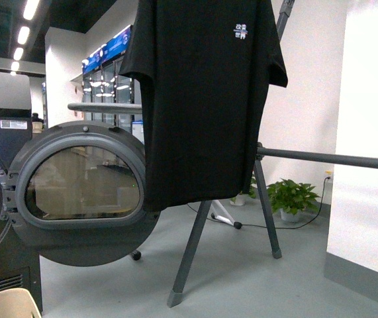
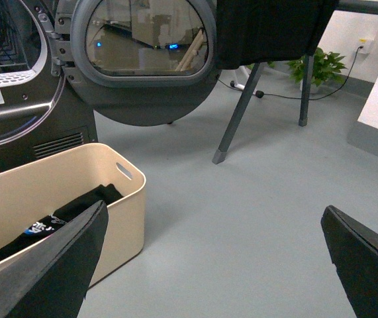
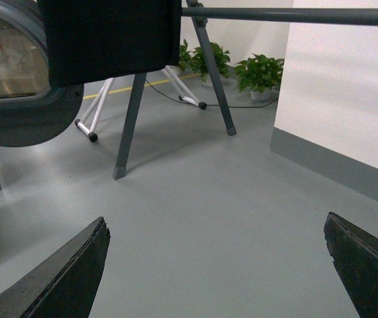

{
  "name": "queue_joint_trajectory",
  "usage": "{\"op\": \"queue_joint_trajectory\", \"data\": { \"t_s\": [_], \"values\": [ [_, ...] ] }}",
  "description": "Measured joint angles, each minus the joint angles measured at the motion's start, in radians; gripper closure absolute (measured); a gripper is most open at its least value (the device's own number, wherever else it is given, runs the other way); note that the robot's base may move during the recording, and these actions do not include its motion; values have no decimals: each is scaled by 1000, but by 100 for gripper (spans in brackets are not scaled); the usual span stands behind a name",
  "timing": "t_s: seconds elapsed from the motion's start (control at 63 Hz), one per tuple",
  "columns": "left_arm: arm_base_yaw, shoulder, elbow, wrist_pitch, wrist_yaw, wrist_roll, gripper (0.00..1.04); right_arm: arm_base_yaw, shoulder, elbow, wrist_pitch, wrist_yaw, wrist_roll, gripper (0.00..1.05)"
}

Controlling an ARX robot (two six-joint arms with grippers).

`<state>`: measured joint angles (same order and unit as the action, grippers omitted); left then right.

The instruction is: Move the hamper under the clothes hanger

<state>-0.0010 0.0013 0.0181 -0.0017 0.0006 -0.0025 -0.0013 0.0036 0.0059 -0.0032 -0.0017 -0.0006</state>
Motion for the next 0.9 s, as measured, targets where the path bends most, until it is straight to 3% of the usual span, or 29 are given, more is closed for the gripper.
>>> {"op": "queue_joint_trajectory", "data": {
  "t_s": [0.905],
  "values": [
    [0, -1, 0, 0, -2, 0, 7, 0, 0, 0, 0, 0, 0, 8]
  ]
}}
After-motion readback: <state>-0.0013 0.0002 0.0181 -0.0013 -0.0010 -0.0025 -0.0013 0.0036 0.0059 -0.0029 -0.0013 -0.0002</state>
